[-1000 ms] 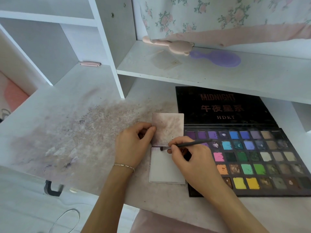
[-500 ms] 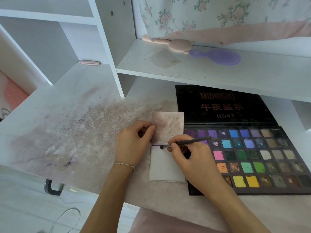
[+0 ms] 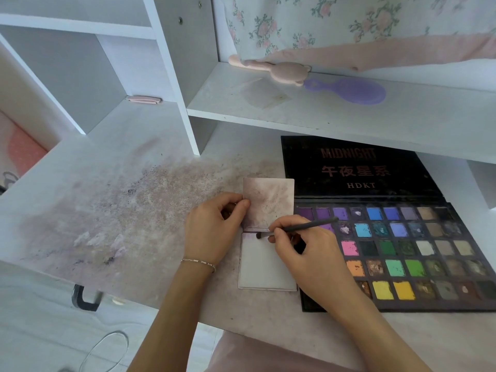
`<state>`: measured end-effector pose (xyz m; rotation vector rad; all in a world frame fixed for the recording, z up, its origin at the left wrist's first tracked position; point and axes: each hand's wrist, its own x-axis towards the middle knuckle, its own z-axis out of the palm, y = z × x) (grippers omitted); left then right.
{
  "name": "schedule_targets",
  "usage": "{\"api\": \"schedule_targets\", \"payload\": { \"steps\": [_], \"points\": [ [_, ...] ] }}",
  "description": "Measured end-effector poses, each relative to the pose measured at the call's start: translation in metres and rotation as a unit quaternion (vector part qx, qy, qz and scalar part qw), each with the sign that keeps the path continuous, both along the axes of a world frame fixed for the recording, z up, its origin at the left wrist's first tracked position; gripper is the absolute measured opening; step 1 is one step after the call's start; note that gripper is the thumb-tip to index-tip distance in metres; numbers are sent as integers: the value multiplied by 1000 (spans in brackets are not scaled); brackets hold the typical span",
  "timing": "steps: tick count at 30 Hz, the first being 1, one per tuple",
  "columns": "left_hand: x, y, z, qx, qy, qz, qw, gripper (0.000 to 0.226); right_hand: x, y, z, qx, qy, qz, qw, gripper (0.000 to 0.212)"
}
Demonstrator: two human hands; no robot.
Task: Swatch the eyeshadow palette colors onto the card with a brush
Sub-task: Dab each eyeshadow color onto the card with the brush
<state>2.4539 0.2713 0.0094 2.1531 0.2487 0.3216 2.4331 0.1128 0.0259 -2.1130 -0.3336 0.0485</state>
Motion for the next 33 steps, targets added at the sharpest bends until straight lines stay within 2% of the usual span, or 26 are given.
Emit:
{"api": "schedule_targets", "payload": {
  "steps": [22,29,33],
  "points": [
    [0,0,0,11,-5,2,1000,6,2,0,-4,-8,-13,13,1000,15],
    [0,0,-1,18,-7,6,1000,6,2,0,-3,0,-13,25,1000,24],
    [1,0,-1,9,-2,6,1000,5,3,-1,-3,22,-38,-4,999,28]
  ]
}}
